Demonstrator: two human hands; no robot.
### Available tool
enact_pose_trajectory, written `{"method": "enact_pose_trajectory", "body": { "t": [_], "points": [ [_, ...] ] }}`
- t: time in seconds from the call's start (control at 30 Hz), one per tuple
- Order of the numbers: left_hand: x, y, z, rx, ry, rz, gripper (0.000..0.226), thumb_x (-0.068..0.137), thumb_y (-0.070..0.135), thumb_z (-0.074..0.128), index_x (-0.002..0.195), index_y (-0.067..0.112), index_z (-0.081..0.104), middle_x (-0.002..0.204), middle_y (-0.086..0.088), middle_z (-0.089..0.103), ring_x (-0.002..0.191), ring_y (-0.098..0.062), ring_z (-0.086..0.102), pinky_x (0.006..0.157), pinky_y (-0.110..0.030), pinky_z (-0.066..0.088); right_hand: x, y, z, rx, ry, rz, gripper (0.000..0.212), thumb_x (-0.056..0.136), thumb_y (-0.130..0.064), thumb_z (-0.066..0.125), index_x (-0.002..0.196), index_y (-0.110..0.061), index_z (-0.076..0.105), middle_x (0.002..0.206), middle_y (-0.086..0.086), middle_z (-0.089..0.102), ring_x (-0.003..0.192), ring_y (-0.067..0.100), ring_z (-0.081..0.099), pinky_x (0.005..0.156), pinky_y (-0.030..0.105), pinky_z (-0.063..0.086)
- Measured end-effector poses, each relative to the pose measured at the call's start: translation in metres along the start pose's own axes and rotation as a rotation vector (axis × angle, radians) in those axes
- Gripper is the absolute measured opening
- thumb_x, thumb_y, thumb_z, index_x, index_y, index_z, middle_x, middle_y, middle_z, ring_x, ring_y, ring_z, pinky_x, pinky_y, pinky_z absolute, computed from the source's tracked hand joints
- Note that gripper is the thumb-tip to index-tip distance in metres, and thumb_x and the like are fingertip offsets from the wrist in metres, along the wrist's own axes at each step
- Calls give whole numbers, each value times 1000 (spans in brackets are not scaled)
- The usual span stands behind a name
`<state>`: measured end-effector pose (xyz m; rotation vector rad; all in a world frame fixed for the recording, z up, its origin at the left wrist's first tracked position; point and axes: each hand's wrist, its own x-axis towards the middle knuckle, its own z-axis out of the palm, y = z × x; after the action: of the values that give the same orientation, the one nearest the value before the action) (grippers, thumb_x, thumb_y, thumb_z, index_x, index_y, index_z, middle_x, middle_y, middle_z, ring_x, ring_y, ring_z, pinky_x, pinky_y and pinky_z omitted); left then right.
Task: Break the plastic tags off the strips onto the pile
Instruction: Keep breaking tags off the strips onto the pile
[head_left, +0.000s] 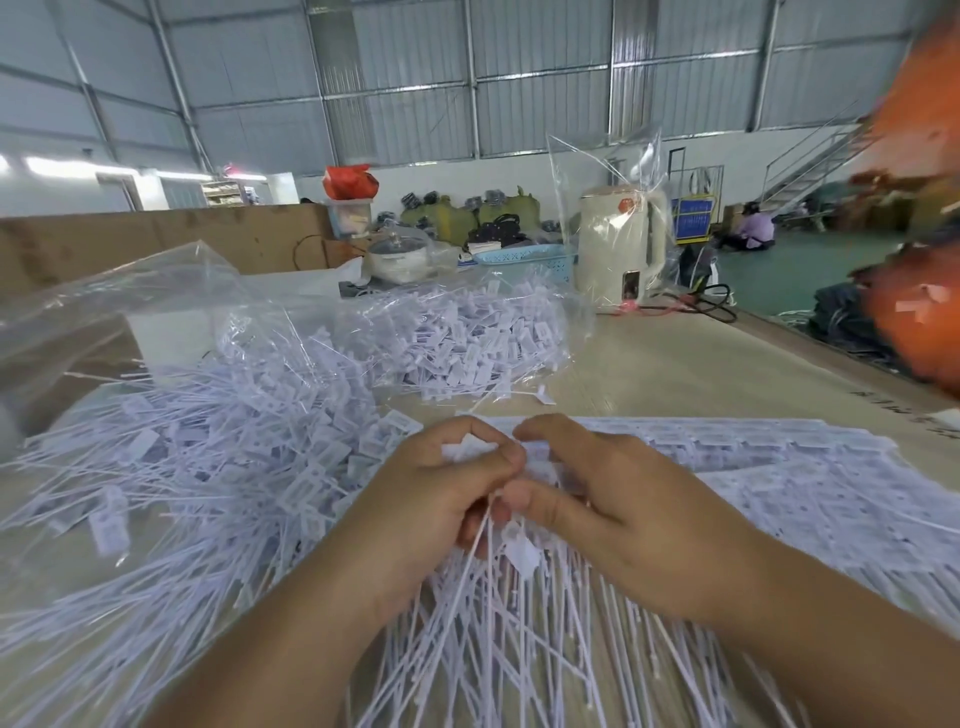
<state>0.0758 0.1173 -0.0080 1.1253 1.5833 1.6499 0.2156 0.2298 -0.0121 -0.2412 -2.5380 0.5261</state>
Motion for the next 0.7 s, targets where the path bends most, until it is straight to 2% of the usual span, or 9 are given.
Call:
{"method": "enact_pose_trajectory", "body": {
  "t": [0.03, 0.1, 0.17, 0.3, 0.4, 0.53, 0.57, 0.63, 0.7],
  "points": [
    [1, 1, -1, -12, 14, 10, 8, 79, 26, 71, 73, 21, 69, 52, -4, 55, 42, -13, 45, 41, -20, 38, 0, 1, -3, -3, 12, 4, 46, 86, -71, 32, 105, -36, 54, 59, -12, 47, 58, 3, 49, 54, 28, 38],
    [2, 4, -5, -41, 56, 24, 10, 77, 29, 70, 71, 22, 69, 51, -4, 54, 39, -12, 44, 40, -19, 38, 0, 3, -8, 14, 8, 21, 29, 91, -63, 37, 77, -41, 48, 60, -14, 48, 57, 5, 47, 53, 26, 34],
    [2, 5, -7, -36, 80, 33, 10, 77, 30, 70, 69, 23, 69, 50, -4, 55, 38, -12, 44, 38, -18, 37, 1, 5, -9, -5, -11, 25, 30, 92, -59, 42, 67, -42, 40, 61, -17, 49, 55, 4, 46, 51, 23, 30],
    [0, 5, -7, 49, 44, 64, 24, 59, 45, 77, 69, 25, 69, 51, -3, 58, 40, -11, 48, 39, -19, 38, 1, 5, -9, -47, 9, 13, 39, 88, -63, 38, 67, -30, 35, 55, -8, 42, 54, 11, 45, 52, 33, 37],
    [0, 5, -6, 80, 48, 82, 26, 56, 45, 78, 70, 25, 69, 52, -3, 58, 41, -10, 48, 42, -20, 40, 2, 5, -8, -67, 43, 16, 37, 89, -60, 44, 65, -33, 34, 55, -11, 43, 55, 7, 45, 50, 29, 34],
    [0, 5, 0, -89, 94, 24, 23, 51, 42, 78, 61, 26, 65, 48, -2, 52, 39, -12, 46, 44, -22, 37, 1, -1, -6, -86, 135, 17, 40, 89, -57, 51, 63, -32, 34, 61, -18, 50, 52, 8, 44, 47, 26, 23],
    [-1, 6, 2, -142, 109, 9, 22, 50, 40, 78, 60, 26, 64, 48, -1, 51, 39, -13, 46, 45, -23, 38, 1, -2, -6, -87, 169, 8, 39, 90, -56, 52, 65, -32, 36, 59, -16, 49, 51, 8, 43, 46, 25, 23],
    [-2, 8, 5, -244, 137, -9, 17, 55, 34, 77, 60, 25, 64, 47, -1, 48, 39, -13, 46, 42, -23, 40, 0, -6, -3, -133, 246, -15, 37, 91, -55, 52, 68, -29, 41, 50, -9, 38, 47, 8, 39, 44, 25, 24],
    [-4, 9, 9, -344, 154, -25, 10, 63, 28, 74, 62, 23, 66, 48, -1, 48, 40, -13, 48, 39, -24, 44, -1, -10, 1, -190, 315, -21, 39, 90, -55, 49, 68, -24, 43, 50, -10, 31, 45, 9, 36, 42, 24, 25]
  ]
}}
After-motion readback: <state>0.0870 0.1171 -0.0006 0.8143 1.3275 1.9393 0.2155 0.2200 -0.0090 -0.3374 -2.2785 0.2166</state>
